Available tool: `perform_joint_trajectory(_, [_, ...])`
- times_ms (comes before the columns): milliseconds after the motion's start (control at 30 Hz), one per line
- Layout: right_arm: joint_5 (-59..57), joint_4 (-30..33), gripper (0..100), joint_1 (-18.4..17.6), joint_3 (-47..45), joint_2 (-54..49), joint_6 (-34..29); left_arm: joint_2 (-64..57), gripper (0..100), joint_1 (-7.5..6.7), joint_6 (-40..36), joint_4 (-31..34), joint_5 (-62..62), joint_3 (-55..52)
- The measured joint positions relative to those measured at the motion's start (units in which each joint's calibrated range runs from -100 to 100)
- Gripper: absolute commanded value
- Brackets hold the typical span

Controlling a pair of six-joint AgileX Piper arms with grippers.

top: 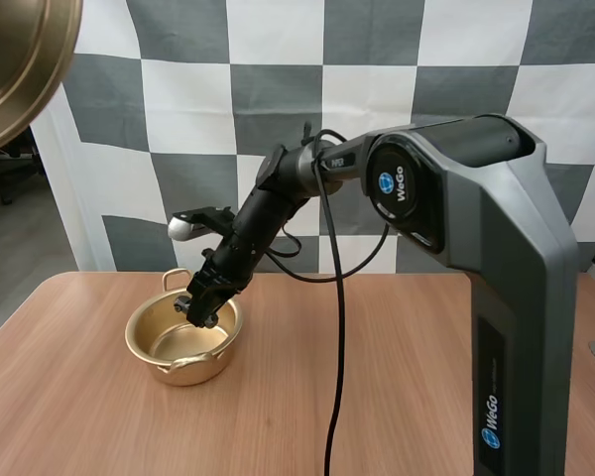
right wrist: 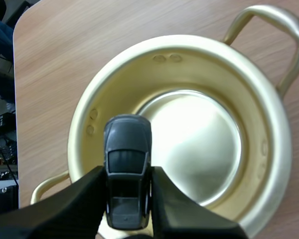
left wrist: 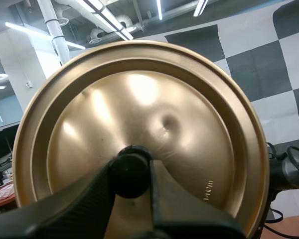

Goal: Open the pot, put the car inside, and close it

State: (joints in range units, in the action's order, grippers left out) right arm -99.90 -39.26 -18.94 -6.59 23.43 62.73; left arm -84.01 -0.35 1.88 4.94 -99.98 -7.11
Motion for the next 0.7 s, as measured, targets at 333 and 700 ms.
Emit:
perform_joint_trajectory(333, [-0.1, 1.9, 0, -5.1, 6.9, 2.0, -2.7, 0.0, 0, 0.0, 0.0, 1.8, 0.0, 0.0])
perform_joint_trajectory(700, [0.0, 8.9, 0, -5.1, 14.0, 8.4, -7.6, 0.0, 0, 0.0, 0.0, 1.8, 0.0, 0.0])
